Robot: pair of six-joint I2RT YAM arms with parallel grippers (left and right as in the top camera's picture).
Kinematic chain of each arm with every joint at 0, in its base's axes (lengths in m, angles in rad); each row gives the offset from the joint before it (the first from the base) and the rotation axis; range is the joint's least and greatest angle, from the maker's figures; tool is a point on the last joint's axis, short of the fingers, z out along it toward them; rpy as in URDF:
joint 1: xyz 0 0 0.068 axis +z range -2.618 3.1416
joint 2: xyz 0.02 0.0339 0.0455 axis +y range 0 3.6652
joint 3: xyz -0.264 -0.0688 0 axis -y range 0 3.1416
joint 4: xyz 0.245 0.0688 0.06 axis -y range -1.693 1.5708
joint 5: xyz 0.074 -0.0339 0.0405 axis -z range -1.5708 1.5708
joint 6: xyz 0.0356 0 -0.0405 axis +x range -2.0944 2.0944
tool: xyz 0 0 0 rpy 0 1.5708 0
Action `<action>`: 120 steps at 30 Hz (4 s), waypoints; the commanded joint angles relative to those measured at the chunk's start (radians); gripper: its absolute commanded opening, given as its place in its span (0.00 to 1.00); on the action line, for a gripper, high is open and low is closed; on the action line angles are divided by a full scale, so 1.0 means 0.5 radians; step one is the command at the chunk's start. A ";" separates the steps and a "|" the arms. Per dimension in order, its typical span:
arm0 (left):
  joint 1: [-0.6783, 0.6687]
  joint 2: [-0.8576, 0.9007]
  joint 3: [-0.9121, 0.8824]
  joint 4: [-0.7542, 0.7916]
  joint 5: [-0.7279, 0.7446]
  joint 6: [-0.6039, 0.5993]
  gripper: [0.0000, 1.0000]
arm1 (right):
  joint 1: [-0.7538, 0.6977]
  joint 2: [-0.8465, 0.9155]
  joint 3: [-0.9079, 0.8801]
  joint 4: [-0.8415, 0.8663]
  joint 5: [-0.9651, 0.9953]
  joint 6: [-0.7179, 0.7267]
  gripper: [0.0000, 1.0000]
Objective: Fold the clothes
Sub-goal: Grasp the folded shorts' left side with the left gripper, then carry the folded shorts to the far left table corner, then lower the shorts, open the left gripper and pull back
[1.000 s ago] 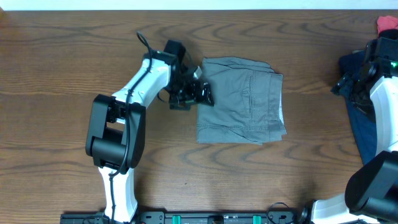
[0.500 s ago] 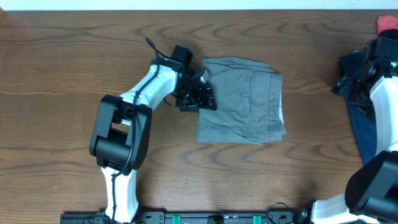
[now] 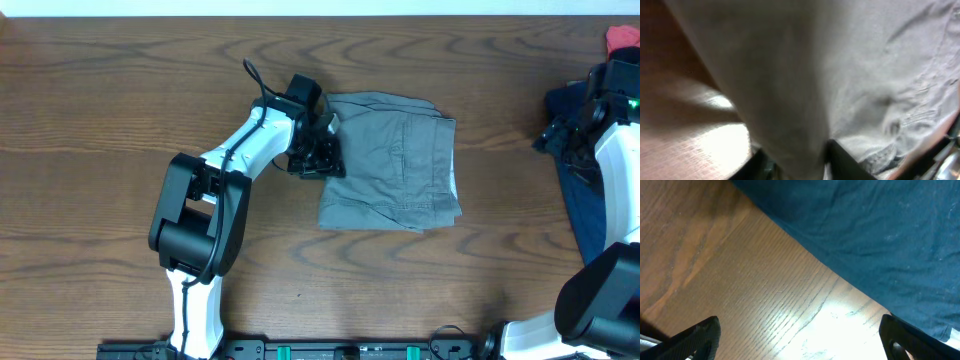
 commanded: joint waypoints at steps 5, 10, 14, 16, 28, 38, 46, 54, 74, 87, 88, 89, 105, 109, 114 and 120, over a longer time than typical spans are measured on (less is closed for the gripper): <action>0.036 0.027 -0.006 0.085 -0.320 -0.282 0.06 | 0.004 -0.033 0.002 -0.002 0.023 -0.022 0.99; 0.166 0.027 -0.006 0.132 -0.328 -0.365 0.06 | 0.004 -0.033 0.002 -0.002 0.023 -0.022 0.99; 0.380 0.027 -0.006 0.158 -0.350 -0.385 0.06 | 0.004 -0.033 0.002 -0.002 0.023 -0.022 0.99; 0.526 0.027 -0.006 0.167 -0.372 -0.421 0.06 | 0.004 -0.033 0.002 -0.002 0.023 -0.022 0.99; 1.579 0.027 -0.006 0.266 -0.370 -0.632 0.07 | 0.004 -0.033 0.002 -0.002 0.023 -0.022 0.99; 1.917 0.027 -0.006 -0.076 -0.257 -0.681 0.25 | 0.004 -0.033 0.002 -0.002 0.023 -0.022 0.99; 1.682 0.027 -0.006 -0.470 -0.257 -0.680 0.51 | 0.004 -0.033 0.002 -0.002 0.023 -0.022 0.99; 1.299 0.027 -0.006 -0.433 -0.257 -0.683 0.54 | 0.004 -0.033 0.002 -0.002 0.023 -0.022 0.99; 1.093 0.031 -0.006 0.397 -0.467 -0.748 0.38 | 0.004 -0.033 0.002 -0.002 0.023 -0.022 0.99; 1.099 0.050 -0.006 0.735 -0.491 -0.660 0.39 | 0.004 -0.033 0.002 -0.002 0.023 -0.022 0.99; 1.099 0.048 -0.005 0.723 -0.491 -0.622 0.40 | 0.004 -0.033 0.002 -0.002 0.023 -0.022 0.99; 1.101 0.042 -0.003 0.703 -0.492 -0.578 0.44 | 0.004 -0.033 0.002 -0.002 0.023 -0.022 0.99; 1.253 -0.395 0.000 0.253 -0.494 -0.357 0.29 | 0.004 -0.033 0.002 -0.002 0.023 -0.022 0.99; 1.255 -0.362 -0.004 0.117 -0.606 -0.365 0.06 | 0.004 -0.033 0.002 -0.002 0.023 -0.022 0.99; 1.256 -0.181 -0.004 0.089 -0.708 -0.365 0.06 | 0.004 -0.033 0.002 -0.002 0.023 -0.022 0.99; 1.256 -0.024 -0.004 0.186 -0.710 -0.365 0.06 | 0.004 -0.033 0.002 -0.002 0.023 -0.022 0.99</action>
